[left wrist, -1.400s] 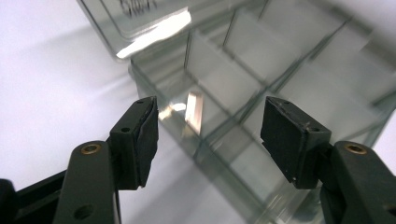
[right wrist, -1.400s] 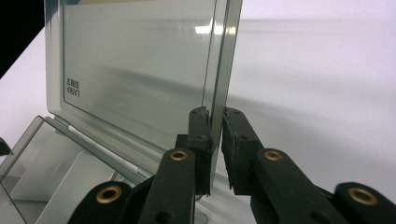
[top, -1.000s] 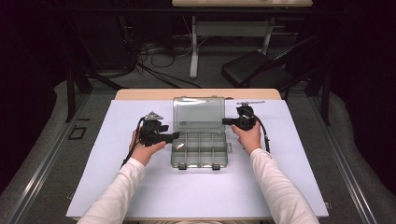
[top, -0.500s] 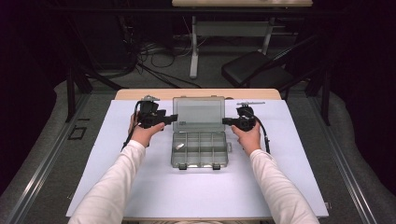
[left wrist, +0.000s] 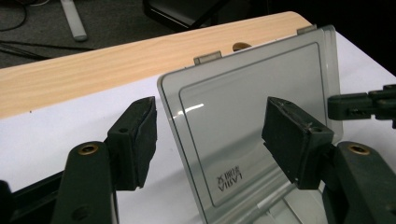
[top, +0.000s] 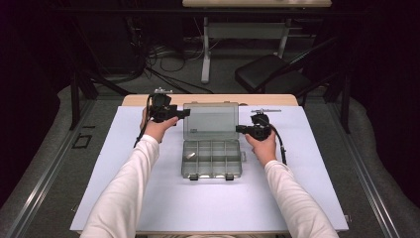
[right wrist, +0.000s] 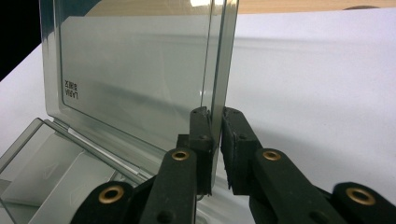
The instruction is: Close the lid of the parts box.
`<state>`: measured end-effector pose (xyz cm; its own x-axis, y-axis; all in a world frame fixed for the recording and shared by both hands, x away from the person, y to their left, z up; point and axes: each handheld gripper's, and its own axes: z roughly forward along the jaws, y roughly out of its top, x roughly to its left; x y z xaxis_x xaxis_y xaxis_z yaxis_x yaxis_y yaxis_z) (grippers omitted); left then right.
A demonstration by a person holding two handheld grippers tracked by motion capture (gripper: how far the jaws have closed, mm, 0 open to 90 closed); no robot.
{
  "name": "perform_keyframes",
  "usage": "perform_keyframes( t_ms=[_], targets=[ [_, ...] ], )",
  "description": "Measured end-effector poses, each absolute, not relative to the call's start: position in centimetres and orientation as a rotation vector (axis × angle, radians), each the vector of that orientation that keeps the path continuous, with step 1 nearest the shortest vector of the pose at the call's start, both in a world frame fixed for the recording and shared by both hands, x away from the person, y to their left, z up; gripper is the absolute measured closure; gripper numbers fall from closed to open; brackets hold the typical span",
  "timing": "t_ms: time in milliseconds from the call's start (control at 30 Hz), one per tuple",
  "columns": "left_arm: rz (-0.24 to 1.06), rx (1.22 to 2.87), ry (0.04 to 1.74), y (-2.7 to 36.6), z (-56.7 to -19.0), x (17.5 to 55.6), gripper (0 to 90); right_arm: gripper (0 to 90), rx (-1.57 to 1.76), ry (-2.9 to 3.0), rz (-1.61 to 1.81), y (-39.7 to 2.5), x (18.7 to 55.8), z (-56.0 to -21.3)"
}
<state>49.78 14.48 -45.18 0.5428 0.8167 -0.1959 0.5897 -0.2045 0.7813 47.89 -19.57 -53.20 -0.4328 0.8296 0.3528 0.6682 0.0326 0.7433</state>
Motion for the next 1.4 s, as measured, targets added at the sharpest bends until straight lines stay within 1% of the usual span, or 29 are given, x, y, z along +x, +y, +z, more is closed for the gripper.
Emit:
perform_keyframes(
  t_ms=[267,400,733,867,967,1233,1400],
  targets=[
    [0.284,1.893,1.159,14.2,-44.9,50.9,37.6,83.6,1.546,2.111,1.367,-19.6,47.7,-53.3],
    [0.254,1.862,1.195,14.2,-45.3,51.3,38.3,83.6,1.542,2.104,1.374,-19.6,47.6,-53.3],
    [0.224,1.852,1.245,14.1,-46.5,52.2,40.2,83.7,1.534,2.101,1.375,-19.6,47.5,-53.3],
    [0.182,1.819,1.255,14.2,-46.8,52.5,41.6,83.8,1.533,2.100,1.377,-19.6,47.5,-53.3],
    [0.156,1.824,1.256,14.1,-47.1,52.6,42.8,83.8,1.532,2.100,1.378,-19.6,47.4,-53.3],
    [0.141,1.828,1.253,13.9,-47.4,52.7,45.0,83.8,1.535,2.098,1.380,-19.6,47.4,-53.3],
    [0.169,1.833,1.244,14.0,-47.2,52.8,50.8,83.8,1.532,2.099,1.381,-19.7,47.4,-53.3]
  ],
)
